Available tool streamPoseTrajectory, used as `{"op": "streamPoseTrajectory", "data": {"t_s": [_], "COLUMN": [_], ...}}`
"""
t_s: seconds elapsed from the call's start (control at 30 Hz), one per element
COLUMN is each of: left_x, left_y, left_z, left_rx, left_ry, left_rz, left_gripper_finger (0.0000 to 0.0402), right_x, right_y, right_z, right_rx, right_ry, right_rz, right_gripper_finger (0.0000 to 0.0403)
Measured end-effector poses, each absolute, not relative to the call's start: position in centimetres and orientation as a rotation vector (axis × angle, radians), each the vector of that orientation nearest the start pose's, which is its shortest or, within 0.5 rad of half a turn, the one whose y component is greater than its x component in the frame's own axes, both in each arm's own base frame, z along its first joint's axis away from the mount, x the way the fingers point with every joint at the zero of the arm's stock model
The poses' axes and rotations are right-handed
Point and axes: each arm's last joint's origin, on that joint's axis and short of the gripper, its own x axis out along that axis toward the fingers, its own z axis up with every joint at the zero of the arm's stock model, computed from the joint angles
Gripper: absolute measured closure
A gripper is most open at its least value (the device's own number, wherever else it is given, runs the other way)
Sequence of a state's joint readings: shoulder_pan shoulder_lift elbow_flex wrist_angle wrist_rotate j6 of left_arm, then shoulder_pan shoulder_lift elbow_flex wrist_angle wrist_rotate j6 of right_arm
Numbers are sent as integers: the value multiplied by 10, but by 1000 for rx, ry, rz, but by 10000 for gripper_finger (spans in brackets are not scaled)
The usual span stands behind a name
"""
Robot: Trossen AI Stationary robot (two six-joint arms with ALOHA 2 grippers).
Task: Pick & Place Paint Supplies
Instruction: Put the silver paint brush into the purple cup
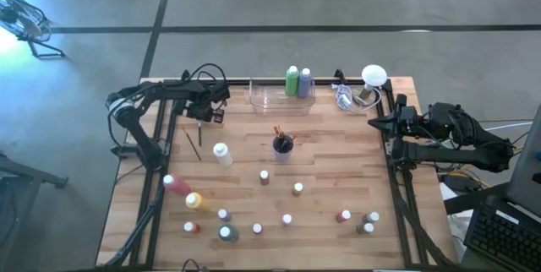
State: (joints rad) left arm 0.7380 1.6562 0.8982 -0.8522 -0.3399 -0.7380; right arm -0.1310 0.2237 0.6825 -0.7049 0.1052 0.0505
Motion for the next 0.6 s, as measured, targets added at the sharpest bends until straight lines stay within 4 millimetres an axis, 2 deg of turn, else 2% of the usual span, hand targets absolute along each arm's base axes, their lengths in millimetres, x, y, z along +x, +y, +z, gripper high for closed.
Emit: {"op": "streamPoseTrajectory", "data": {"t_s": [0.33,0.6], "left_x": [183,176], "left_y": [183,189], "left_z": [143,133], "left_rx": [-851,-933], "left_ry": [1283,1295], "left_rz": [1425,1413], "left_gripper_finger": [266,266], "right_x": [49,48], "right_y": [-9,-9], "right_z": [301,301], "right_rx": [54,54], "right_ry": [241,240], "right_rz": [-242,-241], "right_gripper_finger": [394,394]}}
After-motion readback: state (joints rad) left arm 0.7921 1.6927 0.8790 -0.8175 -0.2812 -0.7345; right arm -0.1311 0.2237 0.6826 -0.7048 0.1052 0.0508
